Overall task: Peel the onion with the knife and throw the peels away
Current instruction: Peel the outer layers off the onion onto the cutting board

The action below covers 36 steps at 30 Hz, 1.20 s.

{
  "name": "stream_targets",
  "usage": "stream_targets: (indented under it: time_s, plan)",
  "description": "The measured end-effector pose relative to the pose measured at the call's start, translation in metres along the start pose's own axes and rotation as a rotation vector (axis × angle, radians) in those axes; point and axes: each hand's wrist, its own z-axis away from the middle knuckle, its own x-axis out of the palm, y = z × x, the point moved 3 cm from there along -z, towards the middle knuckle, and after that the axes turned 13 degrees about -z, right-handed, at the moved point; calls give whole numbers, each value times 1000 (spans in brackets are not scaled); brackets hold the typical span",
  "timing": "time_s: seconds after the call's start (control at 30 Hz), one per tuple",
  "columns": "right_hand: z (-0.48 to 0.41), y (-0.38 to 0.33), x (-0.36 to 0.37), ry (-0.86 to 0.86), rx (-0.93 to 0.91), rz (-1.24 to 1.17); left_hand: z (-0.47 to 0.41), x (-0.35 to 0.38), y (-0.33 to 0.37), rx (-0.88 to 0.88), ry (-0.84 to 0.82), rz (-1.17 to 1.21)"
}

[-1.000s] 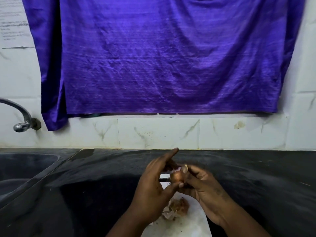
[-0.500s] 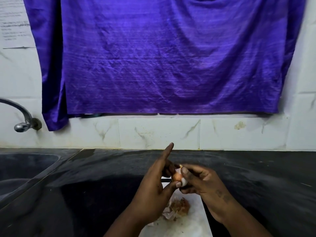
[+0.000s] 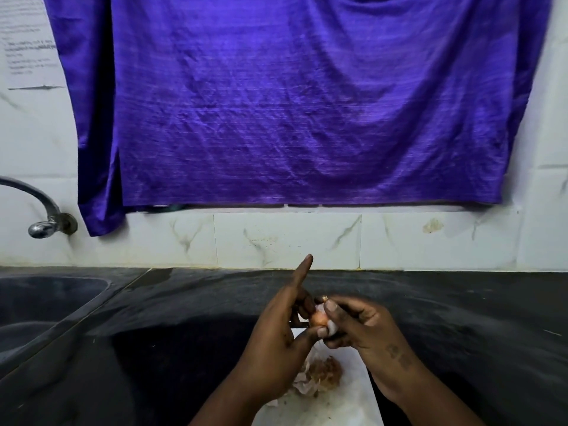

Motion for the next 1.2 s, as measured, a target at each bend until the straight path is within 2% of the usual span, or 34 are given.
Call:
stream_targets:
  time_s: [0.3,0.53,0.7,0.97,1.2]
  plan:
    - [-2,1,0,-14,-17,27,0,-2,2,13,10,18]
    - [-2,-3,1,41,-26,-36,0,-1,4,61,72,-26]
    - [-1,-2,0,34,-1,-38,0,-3,3,7,137,5]
    - [4,-4,3,6,101,-23,2,-3,3,-6,106,40]
    - [2,-2,-2,59,159,-34,1,-2,6,29,24,34]
